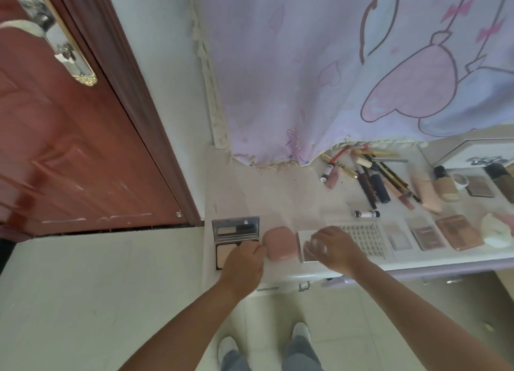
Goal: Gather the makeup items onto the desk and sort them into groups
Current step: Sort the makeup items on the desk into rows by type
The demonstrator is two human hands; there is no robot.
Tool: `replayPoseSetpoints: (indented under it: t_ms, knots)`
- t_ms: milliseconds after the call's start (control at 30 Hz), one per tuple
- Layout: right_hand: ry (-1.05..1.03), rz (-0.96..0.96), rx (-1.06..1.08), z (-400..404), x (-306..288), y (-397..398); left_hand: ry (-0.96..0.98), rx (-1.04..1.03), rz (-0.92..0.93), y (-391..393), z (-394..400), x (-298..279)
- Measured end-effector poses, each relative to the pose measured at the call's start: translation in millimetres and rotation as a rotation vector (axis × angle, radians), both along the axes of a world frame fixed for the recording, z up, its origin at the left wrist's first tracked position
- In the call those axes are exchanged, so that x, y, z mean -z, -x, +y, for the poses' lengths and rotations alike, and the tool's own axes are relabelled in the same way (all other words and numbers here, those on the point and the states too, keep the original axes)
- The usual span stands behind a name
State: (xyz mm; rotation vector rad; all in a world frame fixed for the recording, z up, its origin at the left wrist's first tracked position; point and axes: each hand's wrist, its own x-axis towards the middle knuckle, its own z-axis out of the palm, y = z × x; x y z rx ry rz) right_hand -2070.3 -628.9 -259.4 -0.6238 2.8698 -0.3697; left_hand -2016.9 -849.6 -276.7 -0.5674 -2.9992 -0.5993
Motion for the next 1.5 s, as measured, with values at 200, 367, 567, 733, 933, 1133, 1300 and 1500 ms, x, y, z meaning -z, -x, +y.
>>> replayPoseSetpoints:
  t_ms: [200, 367, 567, 733, 933, 1133, 1300, 1500]
  knots:
    - [-0.154, -0.161, -0.324, -31, 24, 24, 0.118, -0.315, -0.21, 5, 25, 20]
    - [-0.122, -0.201, -0.465, -43, 31, 46, 0.0, -0.48, -0.248, 0, 28, 17]
    - [0.211, -0.309, -0.393, -22, -18, 64, -0.979, -0.872, -0.686, 25, 44, -35]
    - [0.482, -0.288, -0.394, -1, -91, 76, -1.417, -0.628, -0.686, 50, 49, -96]
    - [0.775, -0.232, -0.261, 15, -183, 94, -1.506, -0.36, -0.488, 88, 53, -192]
    - [0.928, -0.262, -0.214, 25, -254, 109, -1.453, -0.206, -0.433, 121, 55, -270]
    - [1.237, -0.231, -0.076, 22, -278, 120, -1.503, -0.261, -0.363, 143, 61, -302]
    - [1.476, -0.258, 0.11, 16, -283, 135, -1.37, -0.159, -0.145, 153, 70, -309]
